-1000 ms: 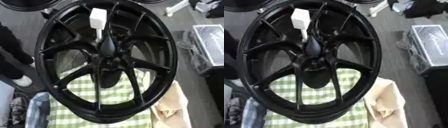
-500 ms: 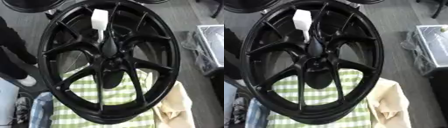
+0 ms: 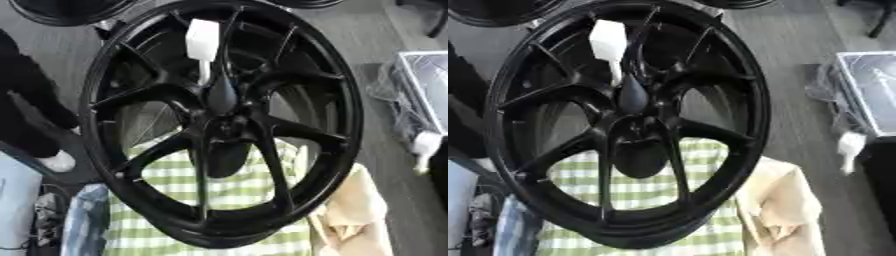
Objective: Pull the pin out of the wheel hub.
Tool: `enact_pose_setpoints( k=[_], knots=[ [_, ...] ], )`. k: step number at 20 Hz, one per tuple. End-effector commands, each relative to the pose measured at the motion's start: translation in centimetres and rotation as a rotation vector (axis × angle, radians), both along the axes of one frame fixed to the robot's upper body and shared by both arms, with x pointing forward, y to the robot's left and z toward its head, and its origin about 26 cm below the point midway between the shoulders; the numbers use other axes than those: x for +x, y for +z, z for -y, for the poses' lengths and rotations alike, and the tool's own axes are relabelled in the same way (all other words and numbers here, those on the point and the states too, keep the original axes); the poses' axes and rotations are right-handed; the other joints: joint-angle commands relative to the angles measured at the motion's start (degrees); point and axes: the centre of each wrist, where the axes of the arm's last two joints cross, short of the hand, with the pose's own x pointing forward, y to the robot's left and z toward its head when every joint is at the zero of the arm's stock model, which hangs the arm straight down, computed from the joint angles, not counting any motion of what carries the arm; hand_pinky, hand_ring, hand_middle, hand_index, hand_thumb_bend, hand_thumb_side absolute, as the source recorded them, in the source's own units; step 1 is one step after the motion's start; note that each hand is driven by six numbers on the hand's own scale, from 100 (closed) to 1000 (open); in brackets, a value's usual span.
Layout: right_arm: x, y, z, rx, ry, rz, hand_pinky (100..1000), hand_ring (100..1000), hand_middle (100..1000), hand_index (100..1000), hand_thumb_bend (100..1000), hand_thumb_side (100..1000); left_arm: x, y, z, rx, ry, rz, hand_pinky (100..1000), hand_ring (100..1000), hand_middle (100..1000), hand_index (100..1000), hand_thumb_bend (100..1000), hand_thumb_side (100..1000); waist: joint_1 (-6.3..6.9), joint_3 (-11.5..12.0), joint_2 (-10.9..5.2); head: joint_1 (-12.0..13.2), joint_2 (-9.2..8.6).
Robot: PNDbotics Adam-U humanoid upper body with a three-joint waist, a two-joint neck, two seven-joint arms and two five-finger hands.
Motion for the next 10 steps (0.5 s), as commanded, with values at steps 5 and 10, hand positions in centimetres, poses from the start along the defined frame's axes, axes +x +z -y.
enact_pose_setpoints(
  k=[5,10],
  knots=[
    [0.4,4.1,-3.7,0.072,0.106,0.324,892,777,706,818,100,668,0.0,1.0,0.0,0.019,0.003,0.035,808,725,729,762,259,738,0.21,0.7,-1.48,0.0,-0.36],
    [1.1,6.8,-9.7,0.179,0.459,0.558,904,763,698,811,100,777,0.1,1.1,0.4,0.013,-0.013,0.046,809,723,727,761,260,734,0.39,1.3,-1.86,-0.8,-0.37]
  ],
)
